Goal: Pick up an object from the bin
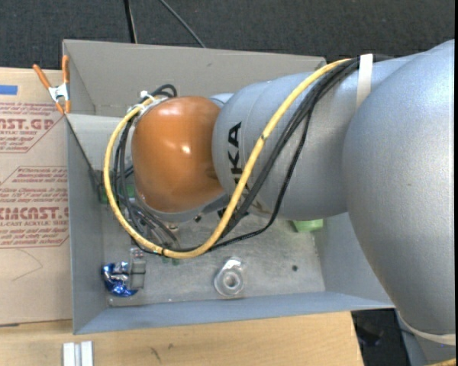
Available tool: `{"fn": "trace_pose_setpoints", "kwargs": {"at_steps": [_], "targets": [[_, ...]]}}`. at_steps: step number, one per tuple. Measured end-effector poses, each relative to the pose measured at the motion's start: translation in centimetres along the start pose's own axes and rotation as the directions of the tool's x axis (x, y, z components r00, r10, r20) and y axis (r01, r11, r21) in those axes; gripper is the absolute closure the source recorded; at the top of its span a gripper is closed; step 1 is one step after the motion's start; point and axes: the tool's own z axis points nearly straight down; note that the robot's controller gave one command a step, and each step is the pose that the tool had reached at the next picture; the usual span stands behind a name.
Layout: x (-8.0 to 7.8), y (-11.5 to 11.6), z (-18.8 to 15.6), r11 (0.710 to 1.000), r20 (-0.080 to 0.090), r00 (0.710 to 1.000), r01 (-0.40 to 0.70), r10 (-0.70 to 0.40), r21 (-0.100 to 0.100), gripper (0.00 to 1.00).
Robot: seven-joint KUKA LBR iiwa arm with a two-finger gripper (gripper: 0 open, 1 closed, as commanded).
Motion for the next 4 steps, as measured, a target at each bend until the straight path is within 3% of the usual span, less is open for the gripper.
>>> {"fn": "trace_pose_setpoints", "kwargs": {"at_steps": [1,2,3,4], "targets": [[0.5,-0.2,12.2,0.990,0.003,0.990,-0.143,0.143,0.000,0.00],[0.4,-0.8,8.7,0.974,0.008,0.974,-0.225,0.225,-0.004,0.00],[0.6,-2.0,8.6,0.938,0.005,0.938,-0.348,0.348,-0.003,0.00],[0.0,-0.2,11.9,0.863,0.003,0.863,-0.505,0.505,-0.003,0.00]]}}
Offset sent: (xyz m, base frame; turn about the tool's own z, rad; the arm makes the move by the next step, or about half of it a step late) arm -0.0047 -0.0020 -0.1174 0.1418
